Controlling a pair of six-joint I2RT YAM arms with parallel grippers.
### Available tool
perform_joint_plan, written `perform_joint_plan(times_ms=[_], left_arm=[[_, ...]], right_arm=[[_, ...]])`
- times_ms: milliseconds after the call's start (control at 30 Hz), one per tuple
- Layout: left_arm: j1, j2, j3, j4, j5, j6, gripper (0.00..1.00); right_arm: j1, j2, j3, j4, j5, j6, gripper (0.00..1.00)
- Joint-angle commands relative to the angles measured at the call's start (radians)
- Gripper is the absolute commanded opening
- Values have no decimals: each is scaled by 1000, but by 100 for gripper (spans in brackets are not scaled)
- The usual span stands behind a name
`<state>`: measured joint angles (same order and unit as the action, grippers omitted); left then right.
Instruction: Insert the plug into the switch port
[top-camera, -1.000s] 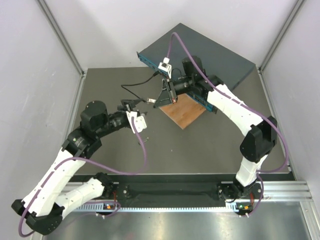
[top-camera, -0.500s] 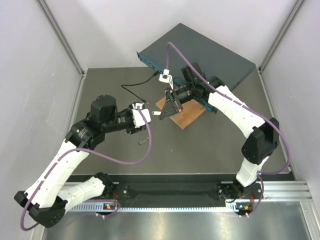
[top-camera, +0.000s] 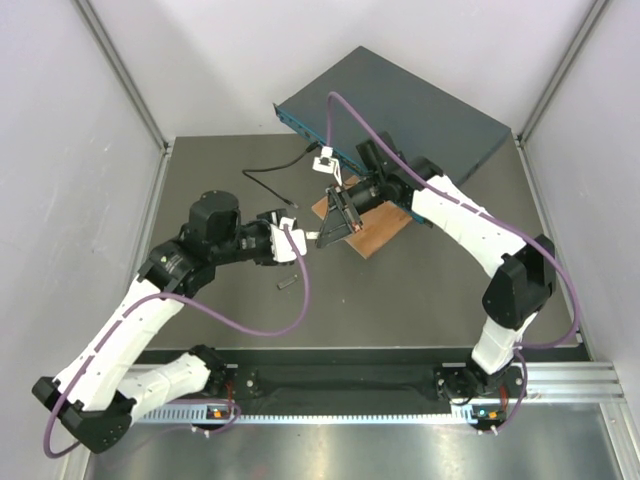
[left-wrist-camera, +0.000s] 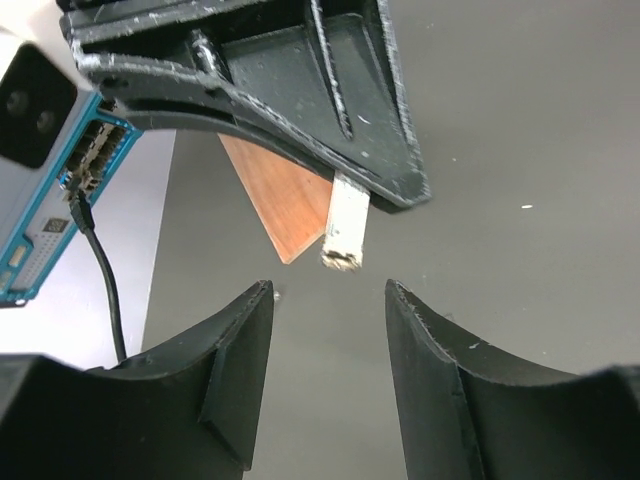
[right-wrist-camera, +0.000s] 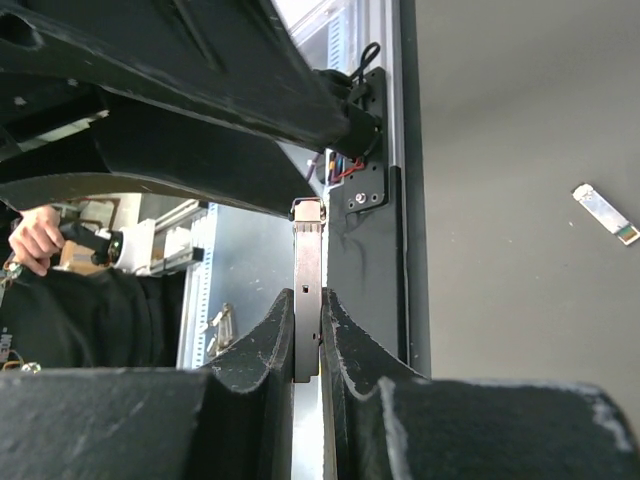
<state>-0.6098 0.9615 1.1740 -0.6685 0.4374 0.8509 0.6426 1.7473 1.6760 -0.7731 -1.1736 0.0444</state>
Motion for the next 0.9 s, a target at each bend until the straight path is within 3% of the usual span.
perform_joint_plan(times_ms=[0,233,600,800,833,867], left_arm=[[-4,19,-1,82,24,40,53],[-4,46,7,89,61,66,41],[-13,62,6,89,103,100,33],[-19,62,-2,92,110,76,6],[-18,59,-5,92,110,47,0],[-19,59,-5,93,103,27,0]], right_arm=[[25,-37,8,37,-27,-2,0],[32,-28,16,52,-24,12,0],[32,-15,24,57,-31,26,0],[32,-17,27,63,-31,35,0],[32,-20,31,63,-18,35,10],[32,-26,36,58,-11,26,19]])
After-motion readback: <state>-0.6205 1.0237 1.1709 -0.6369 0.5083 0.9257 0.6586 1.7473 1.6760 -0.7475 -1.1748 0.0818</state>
